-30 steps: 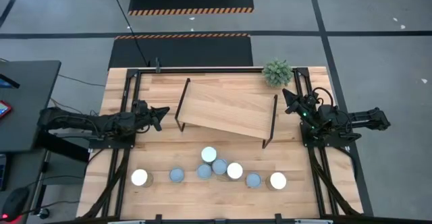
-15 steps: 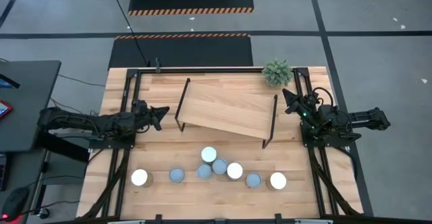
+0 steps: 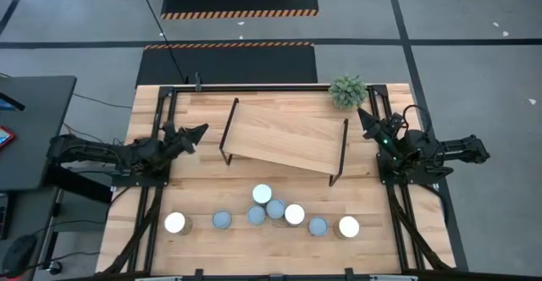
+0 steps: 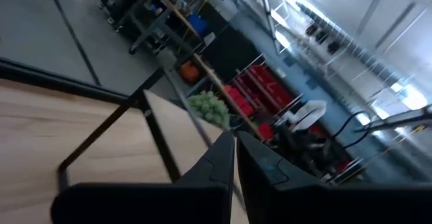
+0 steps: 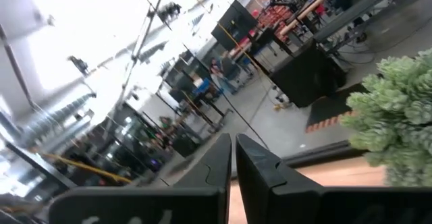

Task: Pick and place cans onto a shelf
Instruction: Put the canned carrots on the shelf

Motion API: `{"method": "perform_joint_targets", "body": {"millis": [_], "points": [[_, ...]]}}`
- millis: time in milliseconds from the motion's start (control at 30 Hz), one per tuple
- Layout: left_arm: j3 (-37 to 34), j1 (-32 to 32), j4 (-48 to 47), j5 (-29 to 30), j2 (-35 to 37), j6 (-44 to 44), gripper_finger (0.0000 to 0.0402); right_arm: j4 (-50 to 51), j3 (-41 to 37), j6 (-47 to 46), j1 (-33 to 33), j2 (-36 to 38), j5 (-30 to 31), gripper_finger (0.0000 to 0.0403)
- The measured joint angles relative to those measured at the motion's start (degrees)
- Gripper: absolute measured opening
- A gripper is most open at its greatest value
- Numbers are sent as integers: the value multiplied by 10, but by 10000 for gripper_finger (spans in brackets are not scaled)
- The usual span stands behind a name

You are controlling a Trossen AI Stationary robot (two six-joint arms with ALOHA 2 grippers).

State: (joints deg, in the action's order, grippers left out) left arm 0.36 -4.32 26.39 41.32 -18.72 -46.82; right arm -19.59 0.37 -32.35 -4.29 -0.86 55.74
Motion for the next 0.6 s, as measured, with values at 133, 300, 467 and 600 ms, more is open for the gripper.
{"method": "perform_joint_targets", "body": {"millis": [133,300,467,600], "points": [[0,0,10,-4,0,-33,25,-44,0,0,0,0,5,28],[0,0,20,-22,0,-83,25,-134,0,-39,0,0,-59,28],[0,0,100,-55,0,-75,25,-231,4,-28,0,0,-163,28],[0,-1,169,-149,0,-26,25,-227,30,0,0,0,-245,26]]}}
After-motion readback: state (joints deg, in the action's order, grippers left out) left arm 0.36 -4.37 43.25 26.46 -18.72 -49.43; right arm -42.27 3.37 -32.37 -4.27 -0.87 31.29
